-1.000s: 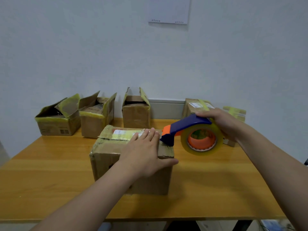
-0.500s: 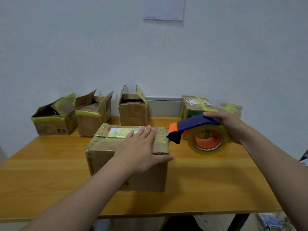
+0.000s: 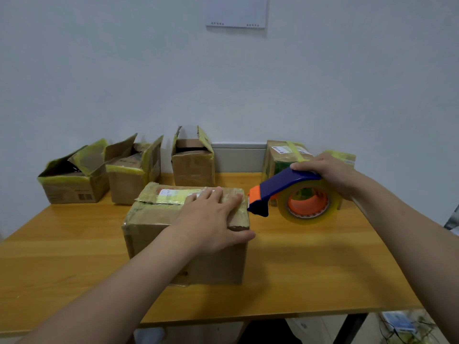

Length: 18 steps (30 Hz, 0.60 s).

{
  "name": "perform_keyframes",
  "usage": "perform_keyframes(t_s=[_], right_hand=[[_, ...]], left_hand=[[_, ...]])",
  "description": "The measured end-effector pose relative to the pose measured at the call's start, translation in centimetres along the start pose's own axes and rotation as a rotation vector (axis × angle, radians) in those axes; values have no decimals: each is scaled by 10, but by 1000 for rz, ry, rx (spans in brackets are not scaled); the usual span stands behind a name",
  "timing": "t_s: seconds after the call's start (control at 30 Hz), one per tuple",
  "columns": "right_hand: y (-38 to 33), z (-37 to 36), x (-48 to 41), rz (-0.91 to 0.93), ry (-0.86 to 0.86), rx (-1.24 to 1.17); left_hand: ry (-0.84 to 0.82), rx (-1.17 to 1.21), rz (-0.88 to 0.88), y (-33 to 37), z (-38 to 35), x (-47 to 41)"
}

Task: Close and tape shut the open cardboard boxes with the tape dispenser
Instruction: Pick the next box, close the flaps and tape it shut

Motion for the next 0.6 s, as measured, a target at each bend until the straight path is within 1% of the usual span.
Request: perform_keyframes(t_s=[0.2, 0.33, 0.47, 0.6], right_hand=[[-14, -10, -10, -45, -133, 68], [-29, -19, -17, -8, -204, 155], [-35, -20, -17, 28, -224, 196], [-20, -17, -13, -5, -205, 177]], left_hand=[[16, 40, 16, -8, -7, -1], [-5, 63, 16, -9, -10, 0], [-13, 75, 15, -8, -10, -1], [-19, 80, 14, -7, -10, 0]])
Point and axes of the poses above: each hand's wrist, its own x-axis away from the middle knuckle, its own z-axis out of the back of the hand, y = z × x, the point moved 10 cm from there along -x, towards the middle knuckle, and after that the axes turned 10 degrees about -x, right-handed, at the moved point
